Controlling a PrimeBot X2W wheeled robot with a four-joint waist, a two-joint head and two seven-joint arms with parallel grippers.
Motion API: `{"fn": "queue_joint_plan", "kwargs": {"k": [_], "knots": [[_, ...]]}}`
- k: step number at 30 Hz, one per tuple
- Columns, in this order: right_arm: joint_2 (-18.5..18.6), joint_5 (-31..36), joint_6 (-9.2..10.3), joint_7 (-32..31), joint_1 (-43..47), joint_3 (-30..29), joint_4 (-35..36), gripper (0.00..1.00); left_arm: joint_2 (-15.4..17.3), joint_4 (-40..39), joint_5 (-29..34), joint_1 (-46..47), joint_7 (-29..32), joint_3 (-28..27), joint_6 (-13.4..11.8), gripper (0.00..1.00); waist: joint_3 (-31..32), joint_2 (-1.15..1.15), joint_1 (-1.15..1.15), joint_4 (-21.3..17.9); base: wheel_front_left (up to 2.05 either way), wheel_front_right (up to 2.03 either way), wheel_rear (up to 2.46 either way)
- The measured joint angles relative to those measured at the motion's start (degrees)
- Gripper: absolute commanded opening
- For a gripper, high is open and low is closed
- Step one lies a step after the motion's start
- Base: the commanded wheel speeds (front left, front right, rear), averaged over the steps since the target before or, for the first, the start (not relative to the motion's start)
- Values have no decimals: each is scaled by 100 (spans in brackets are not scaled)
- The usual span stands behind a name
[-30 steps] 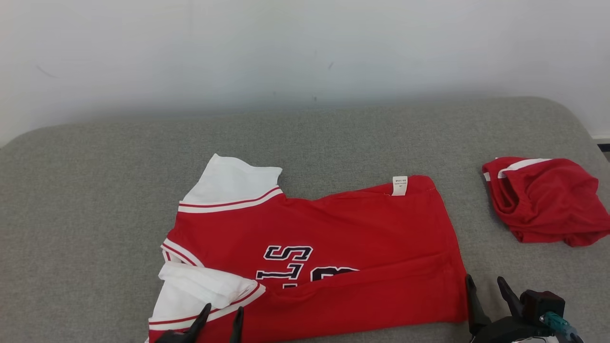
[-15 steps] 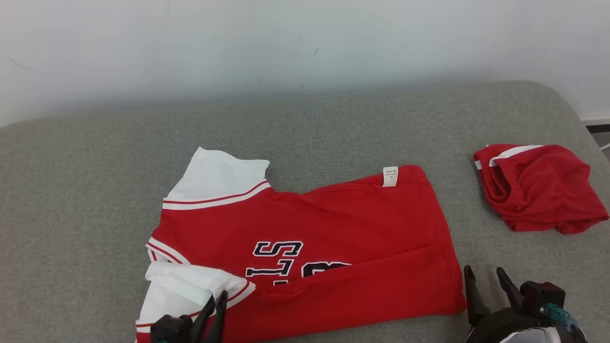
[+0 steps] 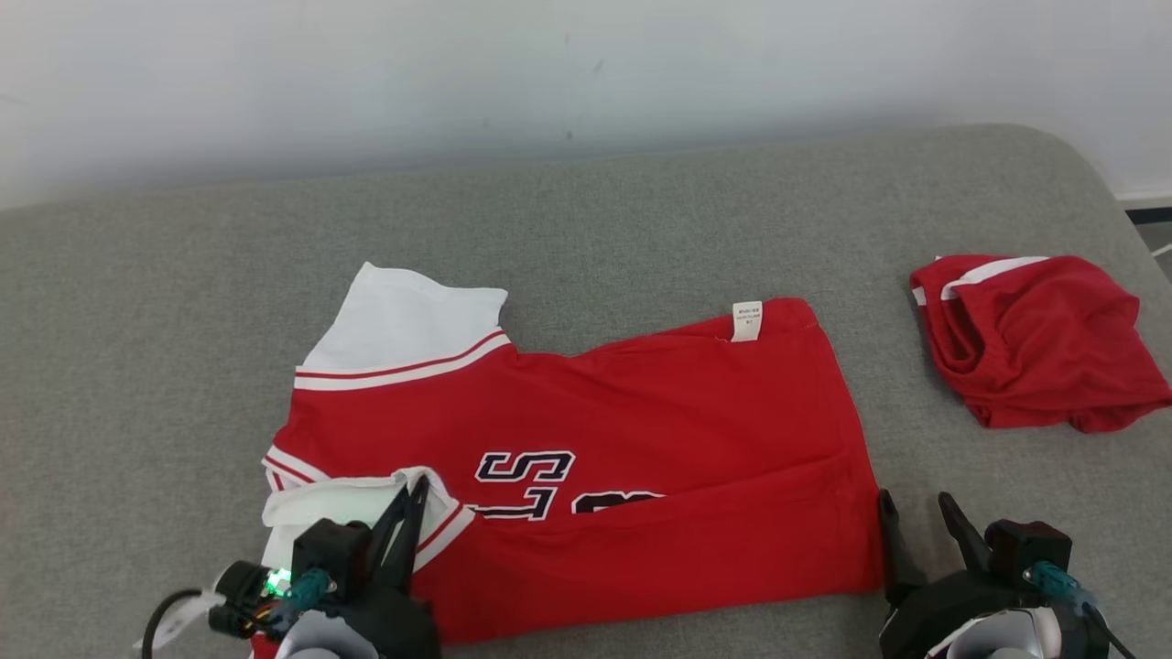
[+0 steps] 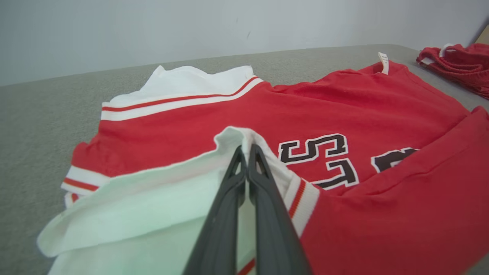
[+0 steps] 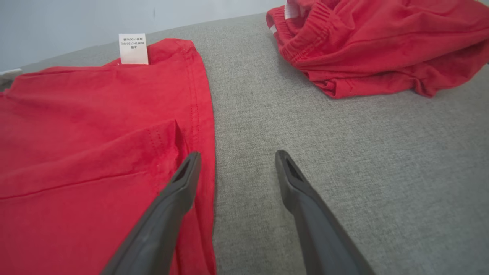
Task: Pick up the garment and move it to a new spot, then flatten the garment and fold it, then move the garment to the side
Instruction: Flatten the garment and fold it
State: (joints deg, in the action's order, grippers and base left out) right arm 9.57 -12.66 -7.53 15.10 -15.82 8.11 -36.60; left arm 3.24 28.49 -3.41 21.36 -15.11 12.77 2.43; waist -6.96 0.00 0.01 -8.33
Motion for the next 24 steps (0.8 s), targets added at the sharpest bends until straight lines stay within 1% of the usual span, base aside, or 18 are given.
{"fn": "queue_joint_plan", "kwargs": {"k": [2,3,4,5,6,9,13,16,18,24], "knots": [[-20,-9,0,1,-62,45,-21,100,15,377,22,190,0,-24,1,0,-41,0,0,-33,0,0,0],[-35,-42,0,0,-103,79,-79,100,26,907,24,360,1,-30,36,2,-74,0,0,-76,0,0,0],[-40,-46,0,0,-118,91,-93,100,24,1134,31,461,1,-19,49,41,-90,0,0,-97,0,0,0],[-44,-53,0,1,-123,92,-108,100,23,1258,30,577,1,-22,52,90,-107,0,0,-116,0,0,0],[-43,-59,0,0,-123,89,-124,100,25,1316,48,709,1,-13,49,100,-123,0,0,-130,0,0,0],[-36,-92,0,0,-122,55,-140,100,14,1301,107,966,1,1,-57,100,-154,0,0,-153,0,0,0],[-33,-93,0,0,-108,3,-175,100,14,1037,201,965,2,14,-210,100,-129,0,0,-121,0,0,0],[-45,-83,1,0,-104,-21,-216,100,13,715,207,914,1,-4,-279,100,-95,0,-1,-88,0,0,0],[-57,-82,0,0,-104,-30,-236,100,15,525,205,820,1,-21,-310,100,-63,0,0,-62,0,0,0],[-74,-42,0,0,-51,-42,-247,100,10,390,74,280,1,-140,-382,100,137,0,-1,20,0,0,0]]}}
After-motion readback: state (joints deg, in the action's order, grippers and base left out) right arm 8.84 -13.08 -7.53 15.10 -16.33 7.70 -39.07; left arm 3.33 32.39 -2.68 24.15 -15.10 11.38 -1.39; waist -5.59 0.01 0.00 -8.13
